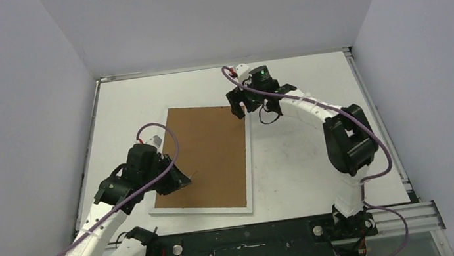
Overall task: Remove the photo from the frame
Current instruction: Adjust the photo frame at the center of the board.
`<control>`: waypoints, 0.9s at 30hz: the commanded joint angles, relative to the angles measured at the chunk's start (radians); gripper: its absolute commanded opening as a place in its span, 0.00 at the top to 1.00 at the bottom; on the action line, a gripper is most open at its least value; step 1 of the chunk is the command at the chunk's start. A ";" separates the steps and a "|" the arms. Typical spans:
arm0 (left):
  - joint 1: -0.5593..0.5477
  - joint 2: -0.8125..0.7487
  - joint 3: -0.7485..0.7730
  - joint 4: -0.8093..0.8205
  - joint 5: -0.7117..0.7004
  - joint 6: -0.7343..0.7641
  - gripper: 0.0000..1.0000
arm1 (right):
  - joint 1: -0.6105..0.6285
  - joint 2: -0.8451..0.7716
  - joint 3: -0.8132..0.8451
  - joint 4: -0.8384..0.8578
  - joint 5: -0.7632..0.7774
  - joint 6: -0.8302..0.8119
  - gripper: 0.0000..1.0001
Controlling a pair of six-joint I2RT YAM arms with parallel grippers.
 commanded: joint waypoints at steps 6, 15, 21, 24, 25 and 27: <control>0.101 -0.036 -0.031 0.061 0.104 0.038 1.00 | -0.091 0.319 0.292 -0.066 -0.164 -0.300 0.21; 0.166 0.005 -0.008 0.066 0.147 0.061 1.00 | -0.126 0.488 0.414 -0.035 -0.275 -0.299 0.40; 0.198 0.038 0.004 0.071 0.149 0.083 1.00 | -0.166 0.534 0.411 -0.004 -0.320 -0.241 0.61; 0.223 0.054 0.002 0.075 0.167 0.097 1.00 | -0.202 0.557 0.422 -0.021 -0.294 -0.199 0.78; 0.233 0.057 -0.001 0.079 0.177 0.102 1.00 | -0.218 0.561 0.430 -0.037 -0.286 -0.172 0.84; 0.247 0.061 -0.003 0.085 0.189 0.109 1.00 | -0.267 0.543 0.401 -0.039 -0.250 -0.092 0.91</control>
